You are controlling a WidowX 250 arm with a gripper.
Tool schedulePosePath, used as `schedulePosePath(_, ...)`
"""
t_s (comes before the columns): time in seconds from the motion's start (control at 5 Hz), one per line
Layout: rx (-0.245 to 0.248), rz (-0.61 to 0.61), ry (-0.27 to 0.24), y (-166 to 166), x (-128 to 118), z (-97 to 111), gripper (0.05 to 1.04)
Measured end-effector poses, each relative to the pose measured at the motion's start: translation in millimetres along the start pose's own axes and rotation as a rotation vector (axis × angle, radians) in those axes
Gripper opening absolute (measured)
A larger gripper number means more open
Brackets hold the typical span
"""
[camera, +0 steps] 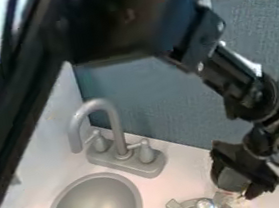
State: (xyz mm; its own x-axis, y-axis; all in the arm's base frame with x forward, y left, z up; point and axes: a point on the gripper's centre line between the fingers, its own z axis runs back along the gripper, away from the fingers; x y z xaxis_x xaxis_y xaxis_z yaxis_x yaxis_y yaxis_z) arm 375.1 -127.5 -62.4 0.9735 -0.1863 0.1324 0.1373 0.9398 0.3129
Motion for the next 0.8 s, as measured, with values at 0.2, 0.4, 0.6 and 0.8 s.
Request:
schedulePosePath(0.2, -0.019, 0.025, -0.001, 4, -6, 13, 1.000)
schedulePosePath(0.4, -0.043, 0.064, -0.036, 4, -17, 40, 1.000)
schedulePosePath(0.6, -0.111, 0.083, -0.033, -8, -40, 68, 1.000)
schedulePosePath(0.8, -0.215, 0.161, -0.038, -7, -62, 92, 1.000)
